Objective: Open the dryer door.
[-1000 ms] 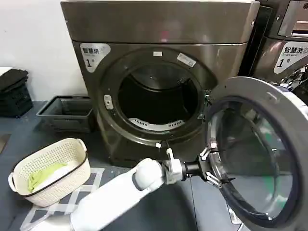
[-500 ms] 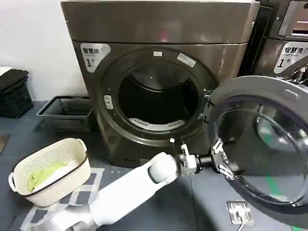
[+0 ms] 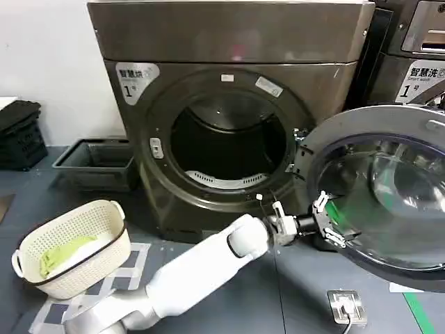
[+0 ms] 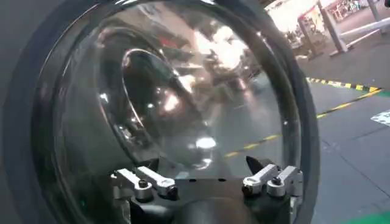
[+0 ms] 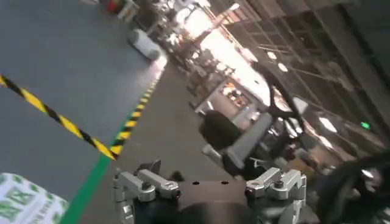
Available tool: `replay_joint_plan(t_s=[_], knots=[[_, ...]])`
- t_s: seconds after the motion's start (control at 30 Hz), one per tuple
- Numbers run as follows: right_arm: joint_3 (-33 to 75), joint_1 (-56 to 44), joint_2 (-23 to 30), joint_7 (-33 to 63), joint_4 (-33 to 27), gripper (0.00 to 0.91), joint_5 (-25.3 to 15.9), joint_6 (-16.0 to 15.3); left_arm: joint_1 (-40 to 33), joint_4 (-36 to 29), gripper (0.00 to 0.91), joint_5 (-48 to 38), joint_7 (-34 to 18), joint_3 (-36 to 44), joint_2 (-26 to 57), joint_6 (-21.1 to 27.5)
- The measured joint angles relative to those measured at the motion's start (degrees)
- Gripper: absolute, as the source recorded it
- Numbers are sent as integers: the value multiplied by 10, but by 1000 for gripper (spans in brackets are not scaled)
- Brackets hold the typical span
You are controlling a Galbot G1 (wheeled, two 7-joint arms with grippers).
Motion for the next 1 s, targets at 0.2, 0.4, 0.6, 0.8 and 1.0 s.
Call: replay_joint_plan(t_s=[0.2,0.4,0.6,0.8,1.0], knots=[[22,0,2,-31,-25,907,-62,27,-4,16,907,-1,1,3,-13,-5],[47,-6,0,-35,-50,907,-121,61,-4,30,907,0,1,2,-25,-8],[58,-11,4,-36,-71,907,-141,94,-3,40,907,3,-4,-3,-38,-7],[66,-15,-1,-42,-96,907,-145,152,-4,41,907,0,-4,-8,-46,-4],[77,-26,-15,-55,-122,907,-143,195,-7,41,907,-1,-2,-8,-45,-4]])
